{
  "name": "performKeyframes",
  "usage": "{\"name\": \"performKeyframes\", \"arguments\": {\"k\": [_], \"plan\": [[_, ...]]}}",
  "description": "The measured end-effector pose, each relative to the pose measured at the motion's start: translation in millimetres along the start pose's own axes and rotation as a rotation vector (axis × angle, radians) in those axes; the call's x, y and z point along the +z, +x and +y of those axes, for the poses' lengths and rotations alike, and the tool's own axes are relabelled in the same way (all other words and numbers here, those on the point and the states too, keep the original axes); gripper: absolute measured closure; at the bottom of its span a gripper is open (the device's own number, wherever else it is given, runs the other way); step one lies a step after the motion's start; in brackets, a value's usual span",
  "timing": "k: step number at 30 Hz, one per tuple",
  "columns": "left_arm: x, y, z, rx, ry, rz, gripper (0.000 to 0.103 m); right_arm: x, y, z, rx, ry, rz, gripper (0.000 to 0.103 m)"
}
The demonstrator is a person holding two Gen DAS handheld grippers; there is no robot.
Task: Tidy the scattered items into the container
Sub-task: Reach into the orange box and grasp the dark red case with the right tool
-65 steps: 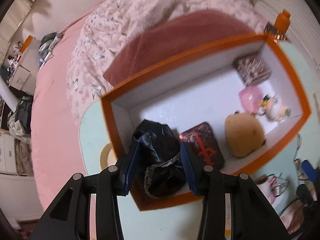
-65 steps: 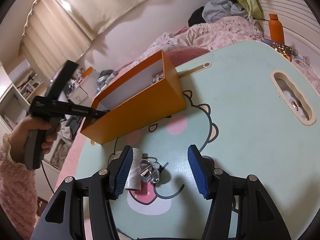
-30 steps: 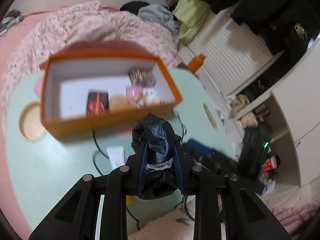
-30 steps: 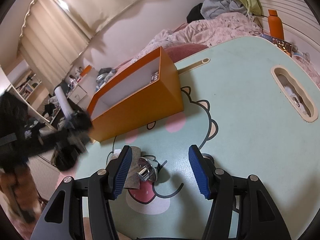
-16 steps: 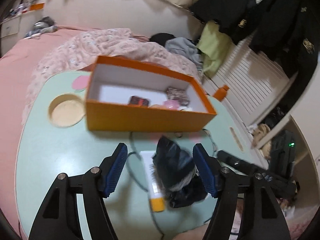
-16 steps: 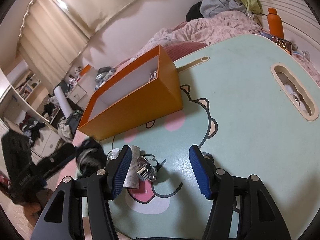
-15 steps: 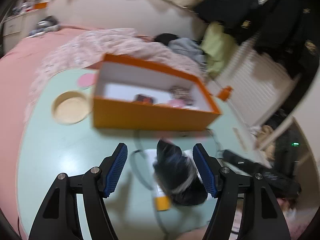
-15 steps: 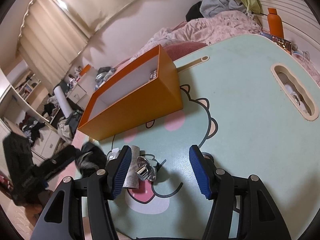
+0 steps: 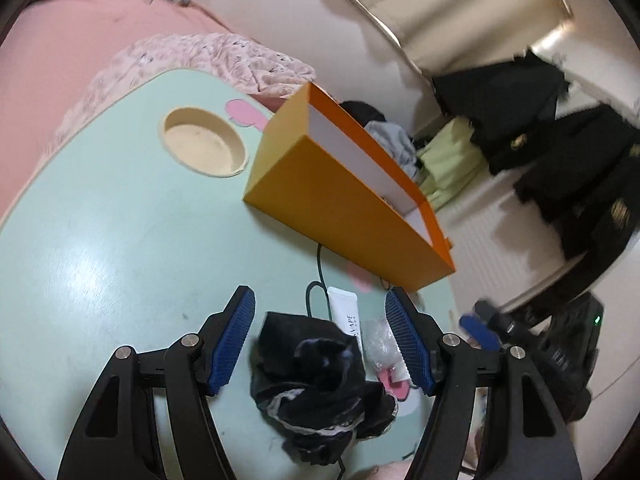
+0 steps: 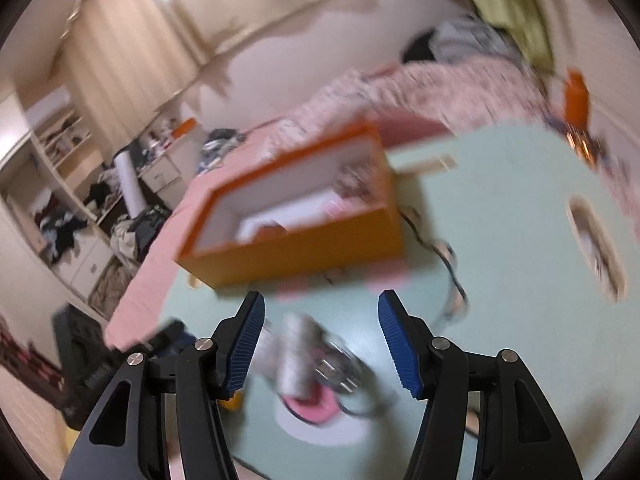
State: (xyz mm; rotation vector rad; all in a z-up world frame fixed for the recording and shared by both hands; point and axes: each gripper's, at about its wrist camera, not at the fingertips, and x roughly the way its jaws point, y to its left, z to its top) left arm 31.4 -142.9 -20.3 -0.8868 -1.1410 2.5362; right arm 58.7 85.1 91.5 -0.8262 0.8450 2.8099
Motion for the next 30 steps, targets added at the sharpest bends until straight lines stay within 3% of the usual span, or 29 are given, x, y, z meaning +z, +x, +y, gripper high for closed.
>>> {"name": "performKeyframes", "arguments": {"k": [2,7,12,16,21,26,30], "plan": [[0,-2,2,-0.014,-0.004,-0.008,0.034,29,13,20,0.011,-0.012,0.072,0.043],[-1,2,-2,0.009,0.022,0.004,0.034,88,93,54,0.009,0.034,0.406,0.048],[-2,1,-1,0.001,0.026,0.004,0.034,89,165,68,-0.162,-0.019,0.563,0.059],[-3,0,-1,-0.008,0.023,0.000,0.034,88,187,71,-0.200,-0.025,0.604,0.059],[-3,-1,-1,-0.013,0.020,-0.003,0.034,75,215,77,-0.285,-0.101,0.740,0.059],[-3,-2,-1,-0.016,0.016,-0.002,0.034,73,218,78,-0.339,-0.152,0.725,0.064],[-4,-2,-2,-0.014,0.018,-0.003,0.034,73,209,71,-0.306,-0.137,0.679,0.064]]}}
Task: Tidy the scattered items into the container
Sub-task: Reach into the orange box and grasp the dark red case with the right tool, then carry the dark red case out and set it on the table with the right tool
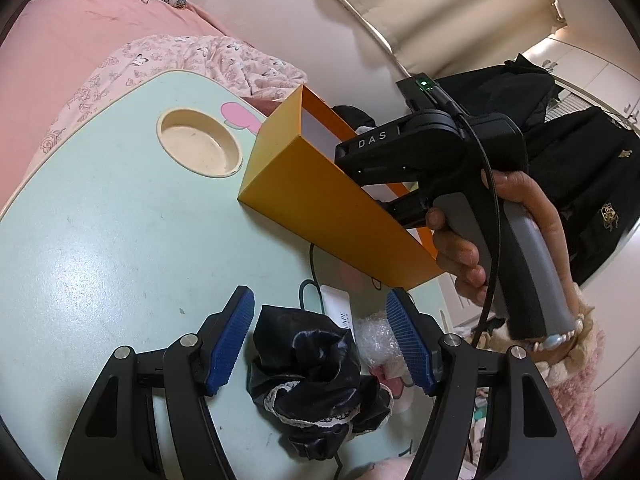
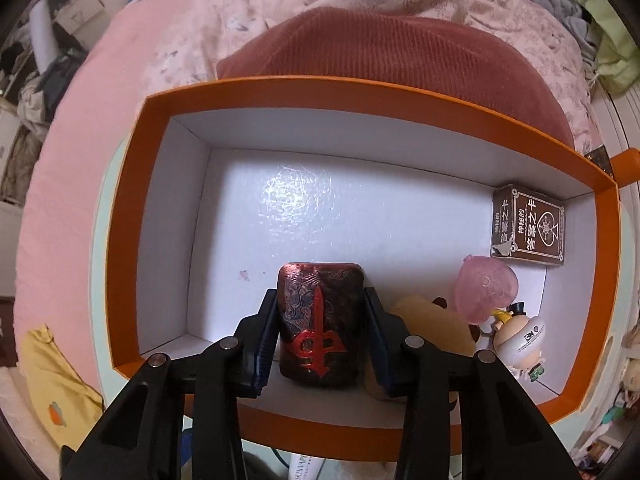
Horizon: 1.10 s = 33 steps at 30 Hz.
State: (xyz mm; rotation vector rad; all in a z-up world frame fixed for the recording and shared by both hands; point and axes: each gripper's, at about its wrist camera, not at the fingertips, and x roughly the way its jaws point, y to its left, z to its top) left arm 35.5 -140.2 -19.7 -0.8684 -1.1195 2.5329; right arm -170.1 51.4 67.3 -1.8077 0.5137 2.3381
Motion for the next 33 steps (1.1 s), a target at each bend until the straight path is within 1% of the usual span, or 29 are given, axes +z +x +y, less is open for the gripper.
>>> {"name": "performKeyframes", "arguments": {"k": [3,6,10,12,13,14,15,17,18,21,24,25,27,29,33], "plan": [[0,0,0,0.001,0.000,0.000,0.034,-1,-15,-12,0.066,0.037,-0.050,0.065],[0,1,-1,0.003,0.001,0.001,0.034,-8,-43,-29,0.144,0.063,-0.146,0.065],[0,1,-1,0.005,0.002,0.002,0.034,-30,-80,-53,0.268,0.071,-0.261,0.065],[-1,1,-2,0.006,0.002,0.002,0.034,-45,-95,-66,0.307,0.074,-0.308,0.065],[-1,1,-2,0.006,0.001,0.002,0.034,-50,-102,-68,0.319,0.074,-0.323,0.065],[-1,1,-2,0.007,0.002,0.002,0.034,-60,-109,-77,0.342,0.076,-0.336,0.065],[-1,1,-2,0.009,0.003,0.003,0.034,-70,-111,-74,0.358,0.079,-0.342,0.065],[-1,2,-3,0.013,0.005,0.004,0.034,-86,-117,-88,0.397,0.090,-0.345,0.065],[-1,2,-4,0.015,0.006,0.005,0.034,-86,-115,-91,0.404,0.098,-0.348,0.065],[-1,2,-5,0.022,0.008,0.008,0.034,-115,-117,-118,0.398,0.110,-0.342,0.065],[-1,4,-6,0.030,0.013,0.012,0.034,-133,-102,-141,0.364,0.145,-0.307,0.065],[-1,5,-6,0.033,0.015,0.014,0.034,-138,-93,-146,0.354,0.154,-0.283,0.065],[-2,6,-7,0.038,0.018,0.016,0.034,-147,-78,-150,0.350,0.169,-0.242,0.065],[-2,6,-7,0.038,0.018,0.016,0.034,-149,-61,-150,0.349,0.184,-0.208,0.065],[-2,5,-6,0.040,0.020,0.018,0.034,-146,-44,-139,0.295,0.175,-0.208,0.065]]}}
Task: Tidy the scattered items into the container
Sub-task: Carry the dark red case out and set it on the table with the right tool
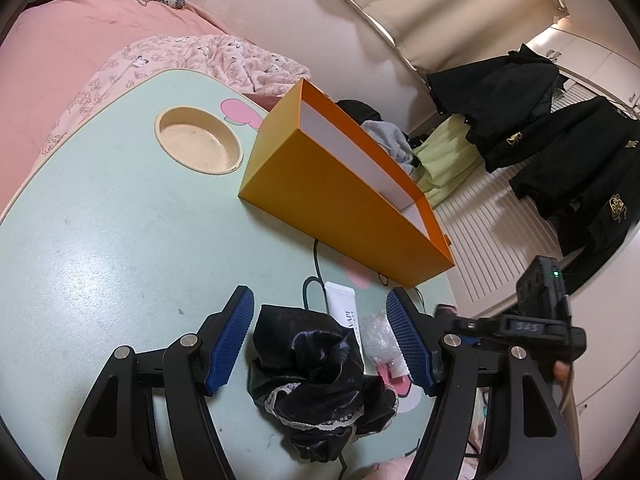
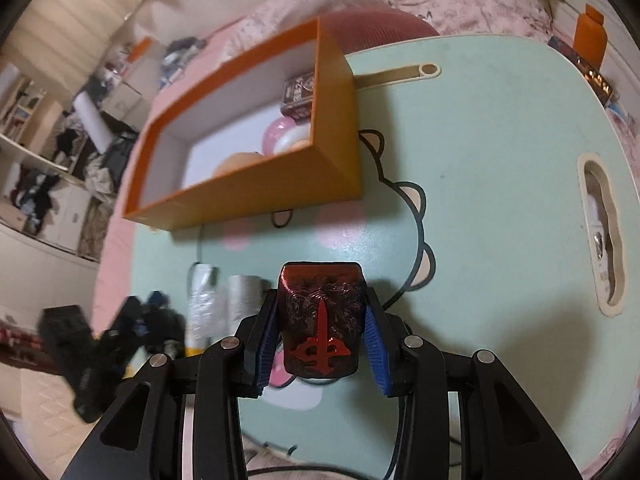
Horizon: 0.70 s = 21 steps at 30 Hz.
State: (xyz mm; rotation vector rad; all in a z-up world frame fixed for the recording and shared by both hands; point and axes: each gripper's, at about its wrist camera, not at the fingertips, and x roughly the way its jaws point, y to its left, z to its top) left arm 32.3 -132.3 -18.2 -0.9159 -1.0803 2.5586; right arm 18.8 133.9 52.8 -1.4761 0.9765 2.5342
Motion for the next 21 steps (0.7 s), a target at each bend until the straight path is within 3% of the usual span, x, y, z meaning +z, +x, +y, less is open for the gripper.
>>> {"name": "performKeyframes", "arguments": {"k": [4,9,14,18,21], "plan": [[0,0,0,0.000,0.000,0.000,0.034,-1,5,1,0.041,0.030,-0.025,0.063],[0,1,-1,0.004,0.001,0.005,0.034,-21,-21,0,0.062,0.037,-0.234,0.047],[4,-4,-8,0.009,0.018,-0.019,0.034,-61,-27,2,0.044,0.031,-0.372,0.046],[23,-16,-47,-0.014,0.135,-0.060,0.032,-77,-21,-4,0.078,0.067,-0.390,0.046],[55,-8,-95,0.037,0.276,-0.025,0.029,-73,-23,-14,0.129,0.108,-0.393,0.046]]}}
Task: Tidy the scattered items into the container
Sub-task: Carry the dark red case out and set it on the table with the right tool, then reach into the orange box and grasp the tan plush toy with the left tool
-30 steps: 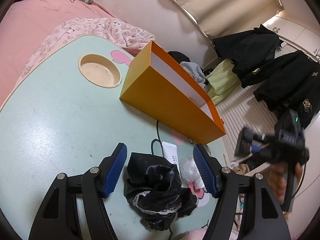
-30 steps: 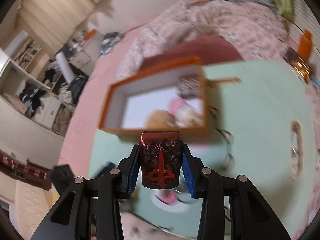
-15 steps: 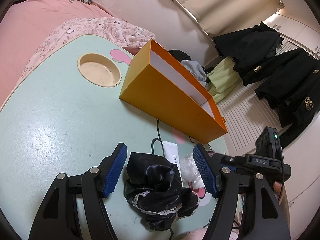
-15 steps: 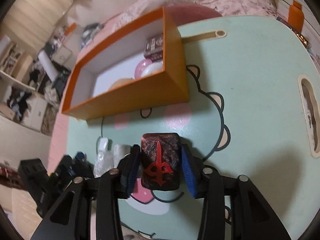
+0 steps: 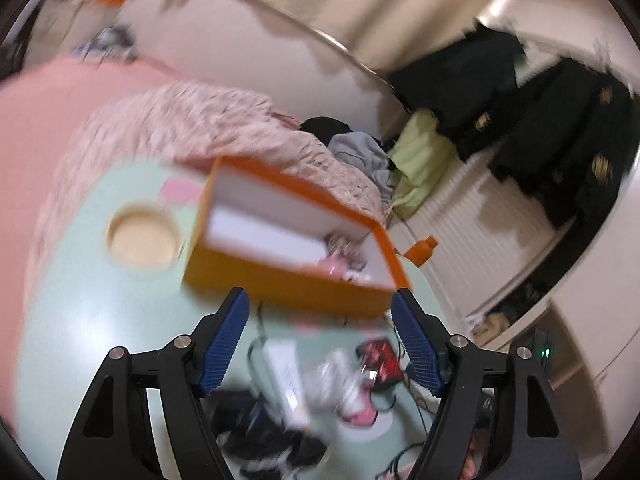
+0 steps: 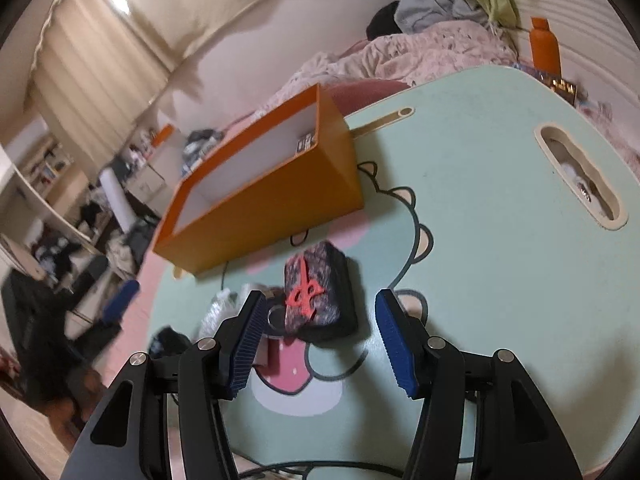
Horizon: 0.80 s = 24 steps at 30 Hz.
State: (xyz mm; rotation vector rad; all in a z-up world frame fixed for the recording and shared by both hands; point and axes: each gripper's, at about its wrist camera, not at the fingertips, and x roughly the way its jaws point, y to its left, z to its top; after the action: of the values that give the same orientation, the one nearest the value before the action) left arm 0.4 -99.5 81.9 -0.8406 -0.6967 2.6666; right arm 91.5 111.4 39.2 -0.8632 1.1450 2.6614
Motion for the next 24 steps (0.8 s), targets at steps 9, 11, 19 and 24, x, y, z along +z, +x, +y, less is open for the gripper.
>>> {"name": "performKeyframes", "arguments": {"k": [9,11,19,24], "plan": [[72,131,-46,0.088,0.118,0.545,0.029,0,-1,-3,0.030,0.008,0.007,0.046],[68,153,-45,0.121,0.129,0.637,0.029,0,-1,-4,0.035,0.012,0.007,0.046],[45,202,-37,0.226,0.168,0.820,0.031,-1,-1,-7,0.068,0.010,0.015,0.045],[36,211,-32,0.180,0.158,0.863,0.042,-1,-1,-8,0.072,0.016,0.015,0.044]]}}
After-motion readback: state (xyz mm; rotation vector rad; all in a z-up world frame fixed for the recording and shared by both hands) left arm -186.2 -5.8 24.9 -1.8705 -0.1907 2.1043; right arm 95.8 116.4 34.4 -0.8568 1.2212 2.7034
